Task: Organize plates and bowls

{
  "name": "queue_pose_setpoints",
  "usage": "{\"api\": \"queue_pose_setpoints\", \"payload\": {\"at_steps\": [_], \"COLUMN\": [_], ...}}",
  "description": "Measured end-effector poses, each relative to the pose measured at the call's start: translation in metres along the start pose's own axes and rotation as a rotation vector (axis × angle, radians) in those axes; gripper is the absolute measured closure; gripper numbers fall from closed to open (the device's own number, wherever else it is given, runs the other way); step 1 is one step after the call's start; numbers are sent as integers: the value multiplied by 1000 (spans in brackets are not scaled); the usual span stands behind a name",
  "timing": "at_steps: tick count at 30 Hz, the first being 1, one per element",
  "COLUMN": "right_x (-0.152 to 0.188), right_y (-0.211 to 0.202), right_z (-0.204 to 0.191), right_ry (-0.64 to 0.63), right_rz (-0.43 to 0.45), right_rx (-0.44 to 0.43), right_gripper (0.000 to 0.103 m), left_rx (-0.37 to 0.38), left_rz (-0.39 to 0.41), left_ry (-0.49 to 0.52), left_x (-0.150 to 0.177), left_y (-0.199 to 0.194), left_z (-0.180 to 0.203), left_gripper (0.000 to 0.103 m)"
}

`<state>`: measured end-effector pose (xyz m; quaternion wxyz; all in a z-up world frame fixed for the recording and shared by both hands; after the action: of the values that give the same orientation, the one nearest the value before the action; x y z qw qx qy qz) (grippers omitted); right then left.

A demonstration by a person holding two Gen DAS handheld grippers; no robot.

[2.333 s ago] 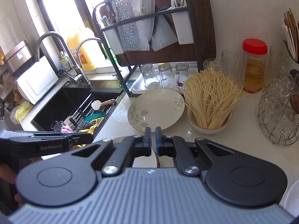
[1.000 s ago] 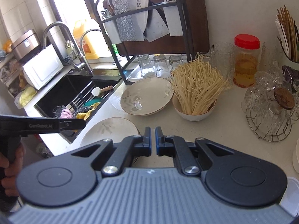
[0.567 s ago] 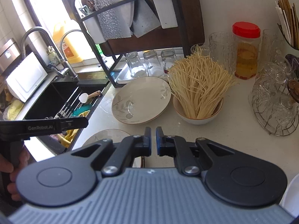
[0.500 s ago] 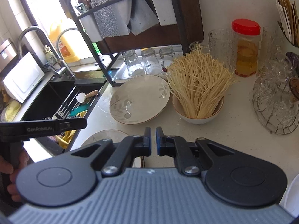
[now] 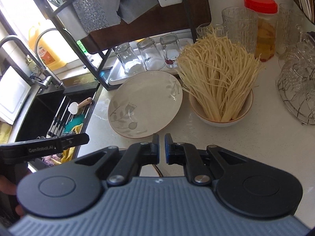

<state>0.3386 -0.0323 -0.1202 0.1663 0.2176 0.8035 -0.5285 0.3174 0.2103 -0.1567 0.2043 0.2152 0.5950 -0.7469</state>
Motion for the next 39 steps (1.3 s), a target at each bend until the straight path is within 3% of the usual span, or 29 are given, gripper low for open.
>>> {"api": "queue_pose_setpoints", "payload": {"at_steps": [3, 6, 17, 25, 32, 39], "right_x": [-4, -8, -23, -26, -30, -34], "right_y": [10, 20, 54, 78, 94, 107], "right_z": [0, 5, 18, 25, 25, 32], "right_ry": [35, 94, 239, 333, 407, 466], "right_rz": [-22, -37, -79, -121, -118, -109], "right_rx": [16, 19, 54, 37, 21, 54], "right_gripper": [90, 74, 74, 74, 74, 76], "left_rx": [10, 25, 45, 54, 51, 71], "left_rz": [-11, -28, -79, -110, -116, -138], "left_ry": [-5, -15, -21, -68, -52, -25], "left_x": [-5, -10, -31, -44, -61, -71], "left_y": [10, 22, 66, 91, 108, 124], "left_z": [-8, -16, -40, -58, -60, -58], "left_gripper": [67, 67, 67, 67, 67, 78]}}
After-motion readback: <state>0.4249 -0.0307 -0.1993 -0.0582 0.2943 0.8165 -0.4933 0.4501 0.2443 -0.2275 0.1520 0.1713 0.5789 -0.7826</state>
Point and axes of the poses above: each gripper's, at about its wrist camera, not at the fingertips, and y roughly the way its jaws point, z to its right, x to its underside, the point moved 6 cm from there along y, roughly the way its jaws point, and after that the axes turned 10 degrees about y, right-handed, at the moved point
